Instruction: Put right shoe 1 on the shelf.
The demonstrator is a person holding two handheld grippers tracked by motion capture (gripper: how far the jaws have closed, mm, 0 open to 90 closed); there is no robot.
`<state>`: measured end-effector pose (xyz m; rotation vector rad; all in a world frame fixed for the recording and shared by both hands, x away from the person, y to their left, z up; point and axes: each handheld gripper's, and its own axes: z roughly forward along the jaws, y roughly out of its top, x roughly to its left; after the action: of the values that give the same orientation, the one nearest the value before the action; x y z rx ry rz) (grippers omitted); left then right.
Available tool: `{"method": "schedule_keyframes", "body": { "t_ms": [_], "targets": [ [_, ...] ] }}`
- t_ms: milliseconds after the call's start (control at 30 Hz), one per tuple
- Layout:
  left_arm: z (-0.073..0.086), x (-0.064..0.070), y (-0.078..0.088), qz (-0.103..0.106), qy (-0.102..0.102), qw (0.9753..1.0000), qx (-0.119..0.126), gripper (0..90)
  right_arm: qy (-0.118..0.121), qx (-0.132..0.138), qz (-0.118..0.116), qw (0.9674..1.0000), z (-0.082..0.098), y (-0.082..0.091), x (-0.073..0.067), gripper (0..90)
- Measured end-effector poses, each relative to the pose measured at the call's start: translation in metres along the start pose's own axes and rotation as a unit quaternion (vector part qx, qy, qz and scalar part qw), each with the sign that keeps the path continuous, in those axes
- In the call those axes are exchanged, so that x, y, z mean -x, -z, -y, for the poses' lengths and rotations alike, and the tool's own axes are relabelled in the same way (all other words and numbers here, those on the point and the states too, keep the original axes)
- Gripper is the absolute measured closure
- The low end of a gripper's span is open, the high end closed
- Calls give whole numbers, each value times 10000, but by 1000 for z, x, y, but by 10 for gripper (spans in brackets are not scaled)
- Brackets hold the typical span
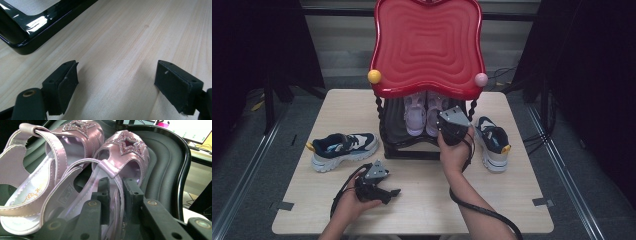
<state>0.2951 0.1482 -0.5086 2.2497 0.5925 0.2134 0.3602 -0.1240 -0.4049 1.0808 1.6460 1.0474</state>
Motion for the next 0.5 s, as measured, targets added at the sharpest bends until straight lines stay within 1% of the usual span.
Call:
{"method": "schedule_keyframes", "body": {
  "t_ms": [133, 167, 400, 500],
  "targets": [
    [0, 0, 0, 0, -4, 10000, -2, 180, 19, 14, -9, 10000, -1, 0, 0, 721],
    [0, 0, 0, 0, -1, 10000, -1, 180, 68, 2, -27, 10000, -2, 0, 0, 709],
    [0, 0, 0, 0, -1, 10000, 1, 180, 77, 22, -59, 10000, -4, 2, 2, 684],
    [0, 0, 0, 1, 2, 10000, 3, 180, 86, 32, -105, 9999, -5, 3, 4, 660]
  ]
}}
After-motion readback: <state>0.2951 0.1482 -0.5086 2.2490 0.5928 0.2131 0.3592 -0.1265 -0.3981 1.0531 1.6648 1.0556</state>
